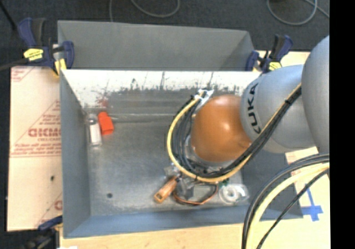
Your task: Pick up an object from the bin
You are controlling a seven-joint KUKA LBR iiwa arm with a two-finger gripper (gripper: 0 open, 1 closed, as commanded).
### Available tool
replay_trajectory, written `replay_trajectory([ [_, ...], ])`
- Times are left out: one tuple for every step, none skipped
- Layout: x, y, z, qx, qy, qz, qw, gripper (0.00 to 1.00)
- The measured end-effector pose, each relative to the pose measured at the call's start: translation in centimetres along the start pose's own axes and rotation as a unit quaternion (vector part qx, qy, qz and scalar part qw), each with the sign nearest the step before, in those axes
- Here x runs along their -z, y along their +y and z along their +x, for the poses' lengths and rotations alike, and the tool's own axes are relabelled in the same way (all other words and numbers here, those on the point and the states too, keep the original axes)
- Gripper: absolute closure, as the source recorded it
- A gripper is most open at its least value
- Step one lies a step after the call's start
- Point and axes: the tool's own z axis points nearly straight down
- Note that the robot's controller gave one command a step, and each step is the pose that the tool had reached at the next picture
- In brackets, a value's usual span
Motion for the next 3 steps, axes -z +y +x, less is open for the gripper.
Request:
replay_trajectory([
  [0.0, 0.0, 0.0, -0.001, 0.0000, 0.000, 1.0000, 1.00],
  [7.8, -1.5, -0.2, 0.015, -0.0007, 0.000, 0.9999, 1.00],
  [7.8, -1.4, -0.2, 0.015, -0.0007, -0.001, 0.9999, 1.00],
])
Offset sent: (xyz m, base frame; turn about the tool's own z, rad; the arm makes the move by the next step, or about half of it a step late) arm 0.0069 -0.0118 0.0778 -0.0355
